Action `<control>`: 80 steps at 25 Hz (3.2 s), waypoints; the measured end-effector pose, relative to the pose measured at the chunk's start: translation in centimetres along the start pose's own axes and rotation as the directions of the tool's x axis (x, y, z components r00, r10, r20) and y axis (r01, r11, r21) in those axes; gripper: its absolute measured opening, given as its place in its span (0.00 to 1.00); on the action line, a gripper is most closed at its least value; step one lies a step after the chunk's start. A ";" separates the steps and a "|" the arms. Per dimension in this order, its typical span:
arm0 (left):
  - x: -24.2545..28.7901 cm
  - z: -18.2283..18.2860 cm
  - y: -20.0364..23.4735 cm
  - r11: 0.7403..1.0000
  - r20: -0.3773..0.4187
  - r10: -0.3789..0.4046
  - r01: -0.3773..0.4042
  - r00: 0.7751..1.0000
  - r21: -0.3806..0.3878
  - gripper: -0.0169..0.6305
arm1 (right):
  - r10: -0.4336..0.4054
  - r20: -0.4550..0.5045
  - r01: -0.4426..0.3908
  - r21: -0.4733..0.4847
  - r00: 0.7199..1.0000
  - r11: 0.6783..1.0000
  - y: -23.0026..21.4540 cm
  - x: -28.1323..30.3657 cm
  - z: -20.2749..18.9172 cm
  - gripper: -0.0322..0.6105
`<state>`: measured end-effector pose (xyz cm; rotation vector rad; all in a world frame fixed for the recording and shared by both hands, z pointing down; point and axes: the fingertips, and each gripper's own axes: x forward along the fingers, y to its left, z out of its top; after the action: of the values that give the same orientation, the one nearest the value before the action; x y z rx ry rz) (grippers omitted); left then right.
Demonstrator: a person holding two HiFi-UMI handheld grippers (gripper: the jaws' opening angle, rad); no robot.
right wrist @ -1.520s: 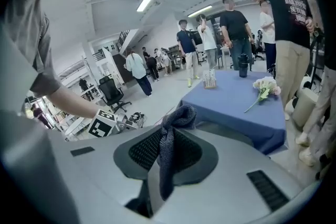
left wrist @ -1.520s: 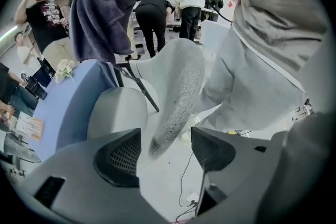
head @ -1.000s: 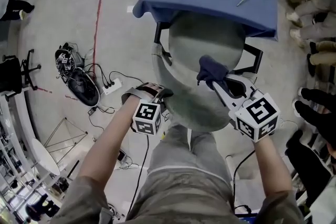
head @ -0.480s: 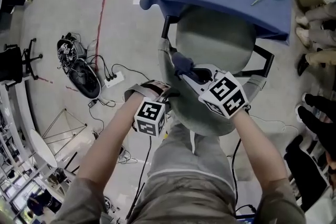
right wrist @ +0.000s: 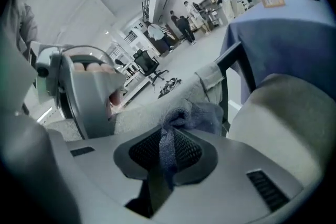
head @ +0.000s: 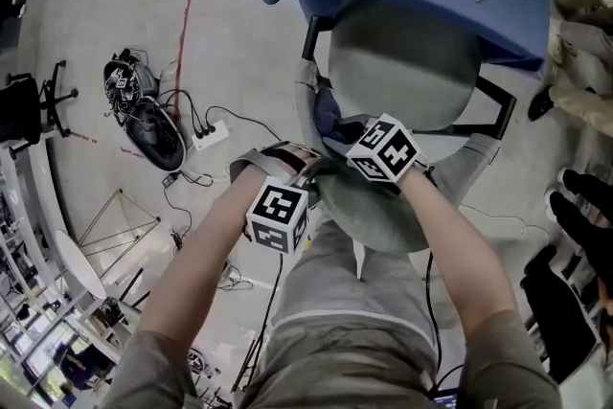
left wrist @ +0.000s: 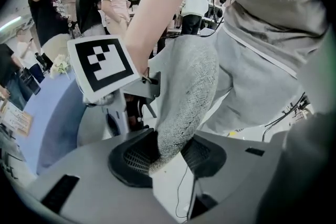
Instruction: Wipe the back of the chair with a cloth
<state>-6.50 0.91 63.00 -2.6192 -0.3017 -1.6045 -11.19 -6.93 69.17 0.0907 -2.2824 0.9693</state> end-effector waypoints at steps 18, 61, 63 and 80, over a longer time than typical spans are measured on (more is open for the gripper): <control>0.0 0.0 -0.2 0.999 0.038 -0.028 0.028 0.999 -0.019 0.28 | -0.152 -0.728 0.114 -0.102 0.668 0.988 -6.7 -15.1 -20.7 0.16; 0.2 0.0 -0.2 0.999 0.042 -0.037 0.037 0.998 -0.001 0.28 | -0.047 -0.723 0.086 0.017 0.690 0.996 -2.6 -17.2 -18.8 0.15; 0.3 0.1 -0.2 0.999 0.041 -0.037 0.037 0.998 0.001 0.28 | -0.137 -0.743 0.190 -0.013 0.655 0.982 -5.2 -20.1 -19.2 0.15; 0.4 -0.1 -0.2 0.999 0.021 -0.038 0.037 0.999 0.020 0.27 | 0.083 -0.363 -0.022 0.169 0.928 0.985 3.0 -3.1 -5.2 0.15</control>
<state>-6.41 1.15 63.40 -2.6332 -0.3678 -1.5772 -6.90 -1.84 68.16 -0.0797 -1.8679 1.0981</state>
